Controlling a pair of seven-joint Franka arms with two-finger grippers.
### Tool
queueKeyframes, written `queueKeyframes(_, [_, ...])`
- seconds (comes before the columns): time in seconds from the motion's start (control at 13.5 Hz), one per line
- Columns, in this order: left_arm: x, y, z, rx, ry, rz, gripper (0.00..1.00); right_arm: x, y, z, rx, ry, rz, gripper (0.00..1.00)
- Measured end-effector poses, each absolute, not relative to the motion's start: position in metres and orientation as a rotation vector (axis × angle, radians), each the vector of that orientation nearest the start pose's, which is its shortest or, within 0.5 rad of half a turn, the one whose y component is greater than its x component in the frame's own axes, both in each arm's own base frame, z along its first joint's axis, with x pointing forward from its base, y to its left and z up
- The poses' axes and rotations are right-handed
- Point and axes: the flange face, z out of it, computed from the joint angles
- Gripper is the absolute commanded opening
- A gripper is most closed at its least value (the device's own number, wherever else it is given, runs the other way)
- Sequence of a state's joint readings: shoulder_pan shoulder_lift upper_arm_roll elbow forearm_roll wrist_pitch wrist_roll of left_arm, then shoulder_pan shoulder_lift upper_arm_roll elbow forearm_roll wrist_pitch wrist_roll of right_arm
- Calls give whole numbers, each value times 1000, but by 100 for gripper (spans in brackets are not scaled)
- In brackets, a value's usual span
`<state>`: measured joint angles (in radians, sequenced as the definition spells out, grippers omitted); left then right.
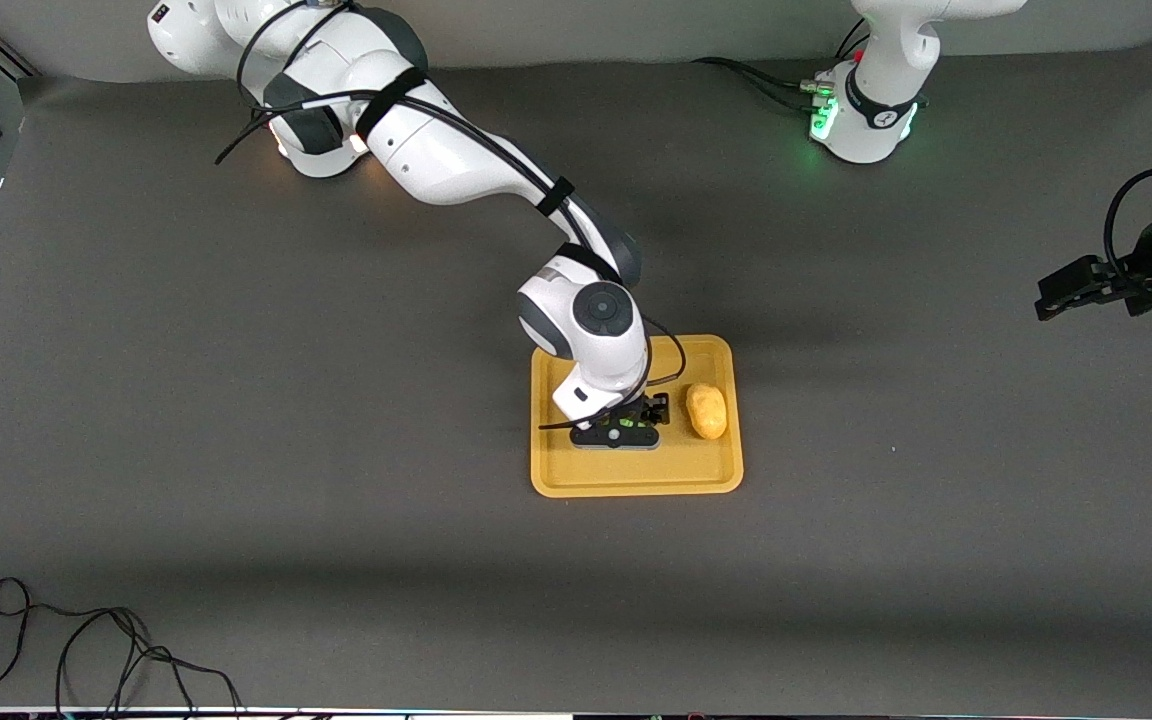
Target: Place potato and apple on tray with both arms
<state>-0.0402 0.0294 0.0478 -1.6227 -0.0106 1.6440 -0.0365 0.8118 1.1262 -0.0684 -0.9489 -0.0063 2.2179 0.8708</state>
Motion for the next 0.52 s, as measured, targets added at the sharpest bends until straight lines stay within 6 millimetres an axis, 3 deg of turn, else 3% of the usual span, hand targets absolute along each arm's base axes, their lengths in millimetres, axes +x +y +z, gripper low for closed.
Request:
queueKeyframes(0.07, [569, 5, 590, -3147, -73, 6, 100, 576, 554, 197, -3092, 133, -209, 100])
queueKeyframes(0.22, [569, 8, 586, -3137, -73, 11, 100, 583, 545, 234, -3131, 161, -184, 100])
queueKeyframes(0.37, [570, 8, 581, -3132, -71, 17, 100, 594, 523, 298, -3168, 225, -157, 100])
queueKeyframes(0.52, [570, 8, 580, -3132, -67, 21, 100, 610, 479, 377, -3181, 336, -109, 100])
